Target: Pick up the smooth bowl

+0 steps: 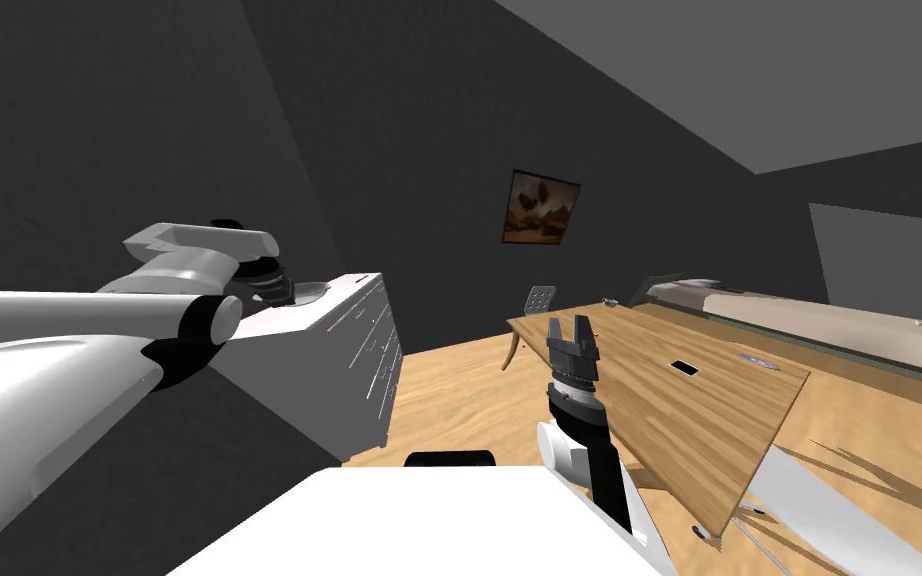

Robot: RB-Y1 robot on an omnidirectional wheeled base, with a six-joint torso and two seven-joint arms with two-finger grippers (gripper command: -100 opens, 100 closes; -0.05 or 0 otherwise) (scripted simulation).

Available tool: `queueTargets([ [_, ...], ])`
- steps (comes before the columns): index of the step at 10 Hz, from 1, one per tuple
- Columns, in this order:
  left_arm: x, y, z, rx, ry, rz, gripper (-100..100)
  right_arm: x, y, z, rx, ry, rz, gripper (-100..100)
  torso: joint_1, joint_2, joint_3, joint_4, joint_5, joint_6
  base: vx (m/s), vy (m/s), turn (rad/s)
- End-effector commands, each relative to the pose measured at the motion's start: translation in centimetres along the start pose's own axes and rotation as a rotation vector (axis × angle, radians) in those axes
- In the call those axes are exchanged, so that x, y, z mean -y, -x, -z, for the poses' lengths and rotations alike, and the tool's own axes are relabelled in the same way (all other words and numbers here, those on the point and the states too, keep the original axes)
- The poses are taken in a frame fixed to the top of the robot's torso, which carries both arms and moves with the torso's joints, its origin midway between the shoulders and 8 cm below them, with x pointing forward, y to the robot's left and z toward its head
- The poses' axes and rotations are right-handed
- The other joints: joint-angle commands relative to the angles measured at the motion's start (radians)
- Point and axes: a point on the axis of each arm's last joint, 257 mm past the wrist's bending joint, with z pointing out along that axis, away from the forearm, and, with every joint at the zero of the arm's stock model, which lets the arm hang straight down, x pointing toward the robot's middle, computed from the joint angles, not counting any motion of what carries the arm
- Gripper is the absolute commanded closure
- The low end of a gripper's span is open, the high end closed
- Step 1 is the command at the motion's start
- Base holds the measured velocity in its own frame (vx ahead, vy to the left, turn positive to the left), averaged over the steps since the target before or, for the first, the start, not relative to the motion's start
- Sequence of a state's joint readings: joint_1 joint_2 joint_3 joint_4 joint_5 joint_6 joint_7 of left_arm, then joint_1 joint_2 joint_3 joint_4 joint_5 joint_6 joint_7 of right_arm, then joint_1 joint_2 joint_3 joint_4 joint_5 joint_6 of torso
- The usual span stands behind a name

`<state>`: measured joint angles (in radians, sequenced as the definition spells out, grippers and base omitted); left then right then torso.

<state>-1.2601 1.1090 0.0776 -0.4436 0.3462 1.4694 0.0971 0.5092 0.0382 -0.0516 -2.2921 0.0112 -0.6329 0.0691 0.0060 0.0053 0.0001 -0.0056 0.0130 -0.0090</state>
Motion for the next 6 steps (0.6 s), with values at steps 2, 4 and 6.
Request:
queueTargets([
  [2,-0.3,-2.9,0.4,-0.016,0.017,-0.056,100,0.0,0.0,0.0,0.000,0.000,0.000,0,-0.001,0.000,0.000,0.000,0.000,-0.003,0.046,-0.032,0.247],
  [4,0.5,-3.2,1.1,-0.019,-0.009,-0.062,100,0.0,0.0,0.0,0.000,0.000,0.000,0,0.000,0.000,0.000,0.000,0.000,0.001,0.012,-0.007,-0.029],
  [6,0.2,-3.0,0.8,-0.018,0.001,-0.060,0,0.0,0.0,0.0,0.000,0.000,0.000,0,0.001,0.002,0.002,0.001,-0.001,0.000,0.000,0.002,-0.006],
])
